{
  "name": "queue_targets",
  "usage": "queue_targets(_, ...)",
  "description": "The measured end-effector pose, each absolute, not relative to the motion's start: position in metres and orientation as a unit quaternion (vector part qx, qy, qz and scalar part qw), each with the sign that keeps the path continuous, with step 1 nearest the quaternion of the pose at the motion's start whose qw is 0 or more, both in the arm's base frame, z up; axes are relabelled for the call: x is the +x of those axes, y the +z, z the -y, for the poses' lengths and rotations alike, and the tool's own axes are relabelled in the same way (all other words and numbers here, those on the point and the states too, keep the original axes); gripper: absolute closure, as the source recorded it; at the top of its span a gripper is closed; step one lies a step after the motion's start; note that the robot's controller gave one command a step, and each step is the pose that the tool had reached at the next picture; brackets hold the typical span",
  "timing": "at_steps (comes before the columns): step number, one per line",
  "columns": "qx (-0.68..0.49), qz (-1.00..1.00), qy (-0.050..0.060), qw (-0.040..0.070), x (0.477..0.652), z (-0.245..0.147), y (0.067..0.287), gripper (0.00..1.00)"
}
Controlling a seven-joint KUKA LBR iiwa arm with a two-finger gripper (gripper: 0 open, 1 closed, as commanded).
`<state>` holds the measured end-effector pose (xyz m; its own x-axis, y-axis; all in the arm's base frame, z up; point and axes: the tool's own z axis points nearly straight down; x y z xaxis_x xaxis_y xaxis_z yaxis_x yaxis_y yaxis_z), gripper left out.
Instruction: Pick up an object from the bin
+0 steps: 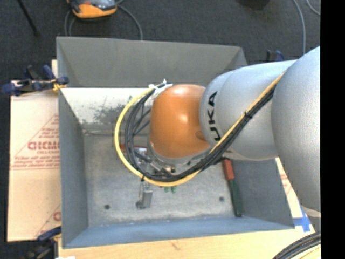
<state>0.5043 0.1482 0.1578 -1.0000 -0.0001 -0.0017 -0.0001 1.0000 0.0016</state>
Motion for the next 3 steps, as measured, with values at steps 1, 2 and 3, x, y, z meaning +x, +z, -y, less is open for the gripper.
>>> queue_targets(1, 0.024, -1.000, 0.002, 0.005, 0.497, -0.140, 0.124, 0.00)
queue_targets(2, 0.026, -1.000, -0.001, -0.001, 0.511, -0.147, 0.094, 0.00)
queue_targets(3, -0.002, -1.000, 0.000, 0.002, 0.567, -0.152, 0.085, 0.00)
